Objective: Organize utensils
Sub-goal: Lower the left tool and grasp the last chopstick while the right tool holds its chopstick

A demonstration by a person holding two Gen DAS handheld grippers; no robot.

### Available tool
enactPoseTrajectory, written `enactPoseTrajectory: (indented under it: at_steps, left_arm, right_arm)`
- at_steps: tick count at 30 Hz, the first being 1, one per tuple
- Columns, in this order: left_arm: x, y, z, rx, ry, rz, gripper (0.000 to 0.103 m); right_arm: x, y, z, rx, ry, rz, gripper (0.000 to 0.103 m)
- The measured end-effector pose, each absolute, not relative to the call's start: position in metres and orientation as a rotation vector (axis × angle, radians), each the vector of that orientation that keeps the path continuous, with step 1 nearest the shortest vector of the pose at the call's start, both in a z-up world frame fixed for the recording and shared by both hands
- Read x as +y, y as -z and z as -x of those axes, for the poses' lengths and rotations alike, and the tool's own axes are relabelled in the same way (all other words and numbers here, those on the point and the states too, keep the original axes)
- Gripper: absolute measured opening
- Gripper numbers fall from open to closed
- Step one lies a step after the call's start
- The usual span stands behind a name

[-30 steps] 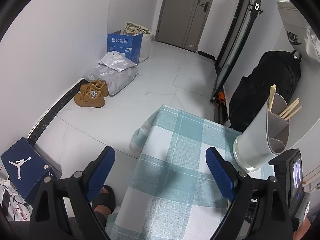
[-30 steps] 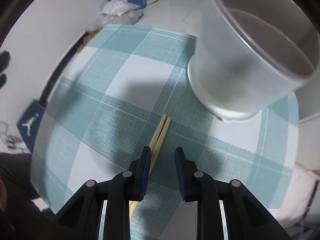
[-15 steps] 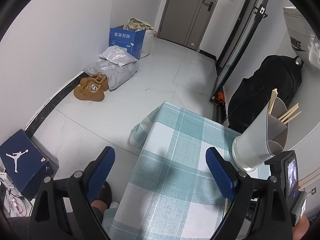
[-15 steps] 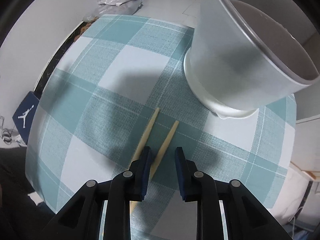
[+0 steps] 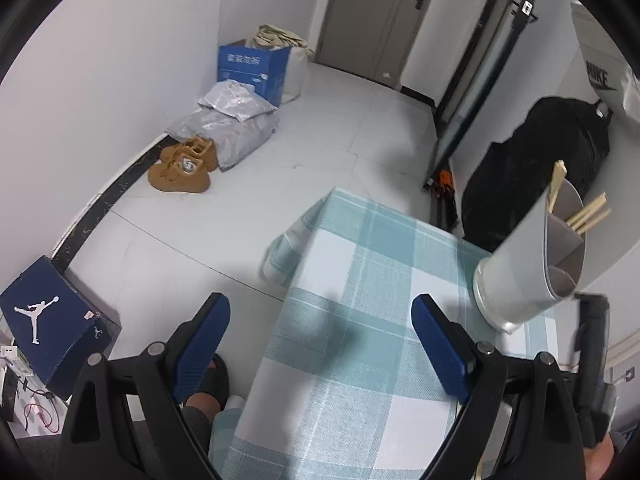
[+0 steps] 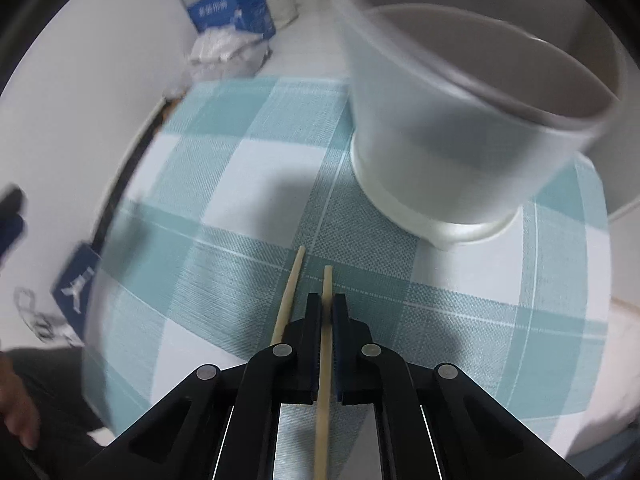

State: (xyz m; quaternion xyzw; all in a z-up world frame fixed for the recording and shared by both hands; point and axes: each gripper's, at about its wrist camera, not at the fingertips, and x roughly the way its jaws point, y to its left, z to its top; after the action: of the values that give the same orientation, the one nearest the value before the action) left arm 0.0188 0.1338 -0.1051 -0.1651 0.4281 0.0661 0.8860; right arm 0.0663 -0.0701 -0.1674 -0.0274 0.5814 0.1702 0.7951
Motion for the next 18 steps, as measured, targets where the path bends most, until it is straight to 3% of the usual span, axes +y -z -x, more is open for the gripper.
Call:
enactPoseTrajectory:
  at_steps: [18]
  left_arm:
    - [0.009, 0.143, -0.023, 1.147, 0.18, 0.092, 0.089]
  right_arm:
    - [-0.206, 0.097, -0.025, 0.972, -0.505, -0.483, 0.004]
